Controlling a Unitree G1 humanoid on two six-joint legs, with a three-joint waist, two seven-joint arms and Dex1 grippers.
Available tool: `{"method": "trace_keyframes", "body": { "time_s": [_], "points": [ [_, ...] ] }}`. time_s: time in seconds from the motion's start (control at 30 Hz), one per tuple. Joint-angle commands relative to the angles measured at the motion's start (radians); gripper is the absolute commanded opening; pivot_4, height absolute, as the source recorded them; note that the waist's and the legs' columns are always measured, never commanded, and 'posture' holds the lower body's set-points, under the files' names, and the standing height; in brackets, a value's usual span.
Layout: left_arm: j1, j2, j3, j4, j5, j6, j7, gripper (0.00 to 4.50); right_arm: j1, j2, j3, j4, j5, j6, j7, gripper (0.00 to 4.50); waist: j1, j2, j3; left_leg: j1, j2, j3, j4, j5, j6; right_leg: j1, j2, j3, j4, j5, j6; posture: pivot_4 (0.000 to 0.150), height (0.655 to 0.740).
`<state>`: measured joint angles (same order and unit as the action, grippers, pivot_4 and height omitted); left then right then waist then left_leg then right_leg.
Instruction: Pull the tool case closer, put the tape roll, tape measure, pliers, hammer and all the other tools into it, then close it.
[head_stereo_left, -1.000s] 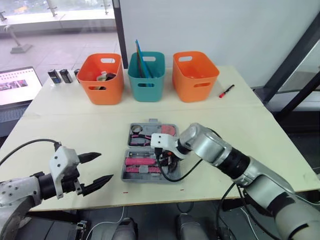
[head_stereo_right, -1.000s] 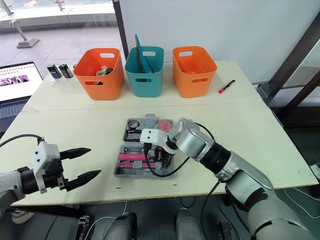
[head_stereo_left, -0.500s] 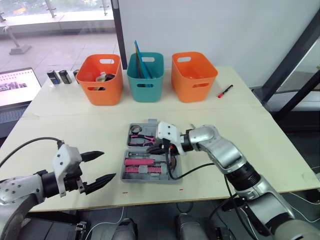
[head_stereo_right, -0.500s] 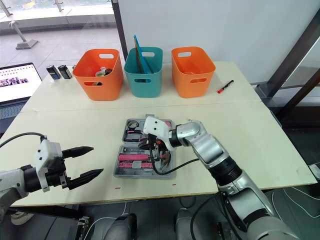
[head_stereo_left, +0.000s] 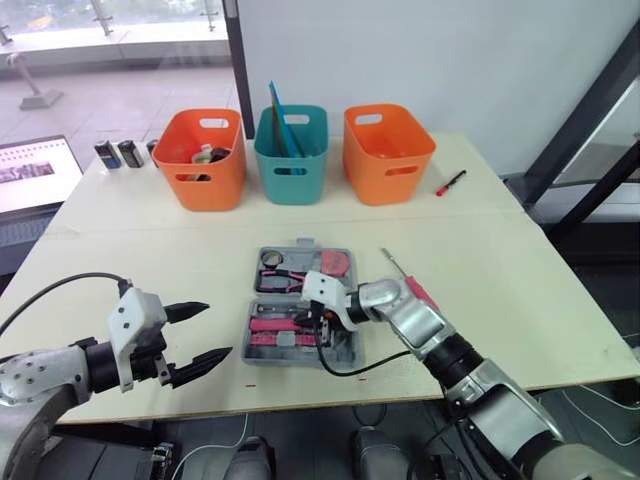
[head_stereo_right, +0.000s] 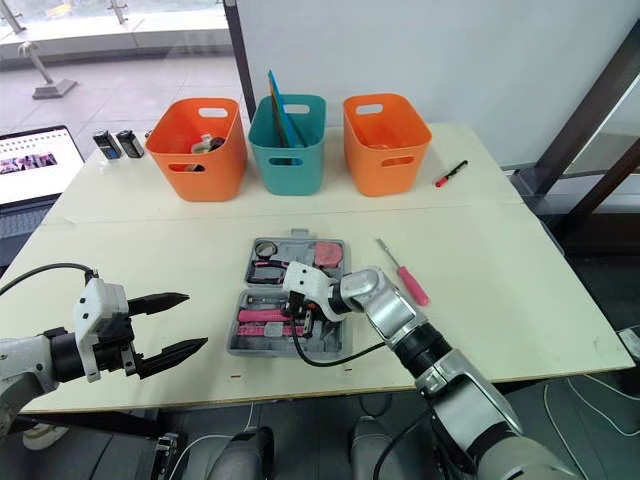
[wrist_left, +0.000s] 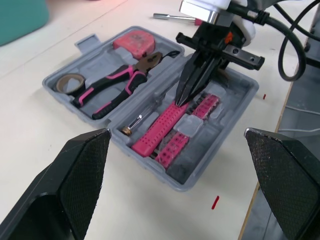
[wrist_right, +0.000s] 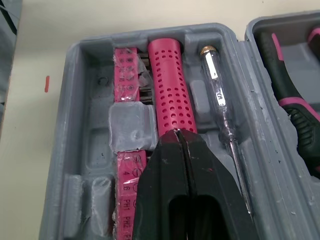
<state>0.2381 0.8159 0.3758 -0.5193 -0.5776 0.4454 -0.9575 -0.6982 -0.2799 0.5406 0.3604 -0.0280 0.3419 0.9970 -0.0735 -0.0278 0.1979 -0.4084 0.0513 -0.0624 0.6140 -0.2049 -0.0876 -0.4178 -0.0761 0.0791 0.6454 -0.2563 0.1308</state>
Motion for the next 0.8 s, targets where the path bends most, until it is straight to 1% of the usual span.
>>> {"method": "trace_keyframes", "body": {
  "time_s": [0.03,0.1,0.13,0.2,0.27,0.33,0.4,0.47,0.53,0.57,0.63,0.67,0.7,0.73,0.77,0.8],
  "points": [
    [-0.009,0.013,0.004,-0.018,0.002,-0.006,0.0,4.5,0.055,0.007,0.084,0.155,-0.095,0.014,-0.013,0.03,-0.002,-0.001,-0.004,0.004,0.0,0.0,-0.001,0.0,0.0,0.005,0.0,0.0,0.0,-0.001,-0.001,0.15,0.7344],
    [-0.012,0.016,0.003,-0.019,0.0,-0.002,0.002,4.5,0.058,0.011,0.076,0.165,-0.099,0.015,-0.01,0.03,-0.003,-0.001,-0.011,0.015,0.0,0.0,-0.004,-0.001,0.0,0.014,0.0,0.0,-0.002,-0.004,-0.003,0.15,0.7344],
    [-0.013,0.017,0.002,-0.02,-0.001,0.0,0.002,4.5,0.056,0.016,0.065,0.163,-0.093,0.031,-0.009,0.03,-0.003,-0.001,-0.014,0.018,0.0,0.0,-0.004,-0.001,0.0,0.014,0.0,0.0,-0.005,-0.005,-0.002,0.15,0.7344],
    [-0.016,0.018,0.002,-0.022,-0.005,0.005,0.005,4.5,0.054,0.024,0.041,0.151,-0.075,0.03,-0.003,0.03,-0.003,-0.001,-0.02,0.018,0.0,0.0,-0.005,-0.002,0.0,0.015,-0.001,0.0,-0.008,-0.006,-0.001,0.15,0.7344],
    [-0.02,0.017,0.003,-0.025,-0.012,0.014,0.009,4.5,0.055,0.038,-0.004,0.125,-0.031,-0.034,0.005,0.03,-0.002,-0.002,-0.022,0.018,0.0,0.0,-0.006,-0.002,0.0,0.016,-0.001,0.0,-0.01,-0.004,-0.003,0.15,0.7344],
    [-0.025,0.015,0.007,-0.025,-0.02,0.025,0.017,4.5,0.065,0.045,-0.063,0.058,0.029,-0.105,0.036,0.03,0.0,-0.002,-0.022,0.017,0.0,0.0,-0.006,-0.002,0.0,0.015,-0.001,0.0,-0.011,-0.004,-0.004,0.15,0.7344],
    [-0.029,0.01,0.021,-0.024,-0.04,0.051,0.029,4.5,0.071,0.048,-0.148,-0.023,0.082,-0.144,0.009,0.03,0.002,-0.002,-0.021,0.014,0.0,0.0,-0.007,-0.001,0.0,0.017,-0.001,-0.001,-0.011,-0.003,-0.004,0.15,0.7344],
    [-0.029,0.009,0.032,-0.007,-0.041,0.055,0.034,4.5,0.078,0.025,-0.242,-0.11,0.156,-0.117,0.008,0.03,0.002,0.001,-0.019,0.008,0.0,0.0,-0.007,-0.001,0.0,0.012,-0.001,-0.001,-0.011,-0.003,-0.003,0.15,0.7344],
    [-0.028,0.006,0.036,0.028,-0.018,0.03,0.033,4.5,0.09,-0.036,-0.287,-0.165,0.202,-0.091,0.063,0.03,0.005,0.003,-0.016,0.001,0.0,0.0,-0.004,-0.001,0.0,0.005,-0.001,-0.001,-0.009,-0.002,-0.002,0.15,0.7344],
    [-0.026,0.006,0.041,0.051,-0.01,0.02,0.027,4.5,0.096,-0.068,-0.311,-0.185,0.226,-0.071,0.088,0.27,0.006,0.003,-0.016,0.0,0.0,0.0,-0.004,-0.001,0.0,0.005,-0.001,-0.001,-0.009,-0.002,-0.002,0.15,0.7344],
    [-0.026,0.002,0.065,0.121,0.009,-0.011,0.027,4.5,0.11,-0.104,-0.396,-0.205,0.291,-0.022,0.076,0.86,0.011,0.003,-0.016,0.0,0.0,0.0,-0.004,-0.001,0.0,0.006,-0.001,-0.001,-0.011,-0.003,-0.002,0.15,0.7344],
    [-0.027,-0.001,0.076,0.15,0.017,-0.026,0.03,4.5,0.118,-0.11,-0.432,-0.212,0.32,-0.007,0.062,1.31,0.01,0.002,-0.016,0.0,0.0,0.0,-0.004,-0.001,0.0,0.006,-0.001,-0.001,-0.011,-0.003,-0.002,0.15,0.7344],
    [-0.028,-0.005,0.089,0.191,0.036,-0.058,0.033,4.5,0.144,-0.126,-0.472,-0.213,0.321,-0.032,0.033,1.86,0.009,0.002,-0.016,0.0,0.0,0.0,-0.004,-0.001,0.0,0.006,-0.001,-0.001,-0.011,-0.003,-0.002,0.15,0.7344],
    [-0.027,-0.012,0.104,0.232,0.056,-0.093,0.04,4.5,0.187,-0.145,-0.515,-0.214,0.323,-0.071,0.018,2.27,0.008,0.002,-0.016,0.0,0.0,0.0,-0.004,-0.001,0.0,0.006,-0.001,-0.002,-0.011,-0.003,-0.002,0.15,0.7344],
    [-0.022,-0.02,0.124,0.268,0.066,-0.123,0.042,4.5,0.231,-0.162,-0.558,-0.216,0.327,-0.088,-0.005,2.86,0.009,0.002,-0.016,0.001,0.0,0.0,-0.004,-0.001,0.0,0.006,-0.001,-0.002,-0.011,-0.003,-0.002,0.15,0.7344],
    [-0.014,-0.027,0.15,0.311,0.078,-0.157,0.044,4.5,0.278,-0.178,-0.615,-0.216,0.338,-0.109,-0.032,3.34,0.01,0.002,-0.016,0.0,0.0,0.0,-0.004,-0.001,0.0,0.006,-0.001,-0.002,-0.012,-0.003,-0.002,0.15,0.7344]
  ]
}}
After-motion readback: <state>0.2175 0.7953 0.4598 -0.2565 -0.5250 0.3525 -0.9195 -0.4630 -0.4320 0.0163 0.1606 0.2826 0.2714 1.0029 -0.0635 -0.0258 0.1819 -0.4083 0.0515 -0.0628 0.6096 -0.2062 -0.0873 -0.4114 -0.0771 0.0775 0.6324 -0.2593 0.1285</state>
